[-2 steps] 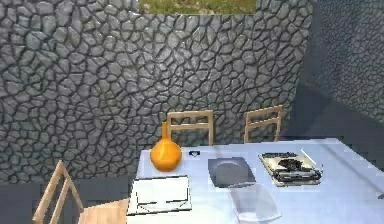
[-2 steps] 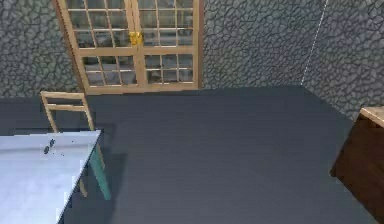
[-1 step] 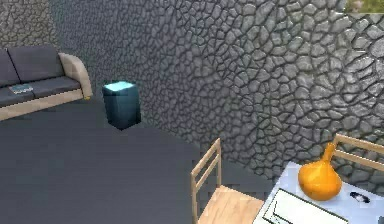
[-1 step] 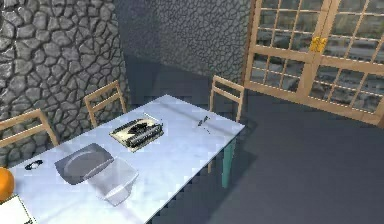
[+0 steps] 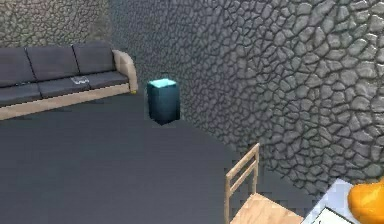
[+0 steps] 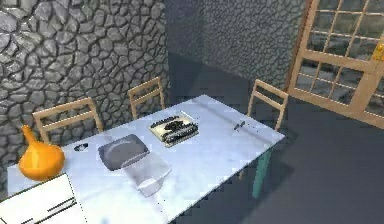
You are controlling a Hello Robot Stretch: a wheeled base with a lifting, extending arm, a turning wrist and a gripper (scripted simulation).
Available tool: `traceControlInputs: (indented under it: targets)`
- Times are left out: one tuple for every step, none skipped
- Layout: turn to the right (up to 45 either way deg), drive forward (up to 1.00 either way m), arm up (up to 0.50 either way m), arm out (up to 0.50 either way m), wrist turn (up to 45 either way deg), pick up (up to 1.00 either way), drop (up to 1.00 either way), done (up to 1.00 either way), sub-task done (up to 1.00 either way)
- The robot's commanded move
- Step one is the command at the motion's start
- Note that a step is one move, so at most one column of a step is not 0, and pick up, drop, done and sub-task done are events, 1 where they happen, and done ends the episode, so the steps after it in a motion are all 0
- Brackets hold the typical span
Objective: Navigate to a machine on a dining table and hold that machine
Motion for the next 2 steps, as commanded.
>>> traceControlInputs:
  targets:
    - [45.0, 0.00, 0.00, 0.00, 0.0, 0.00, 0.00, 0.00, 0.00]
    - [45.0, 0.00, 0.00, 0.00, 0.0, 0.00, 0.00, 0.00, 0.00]
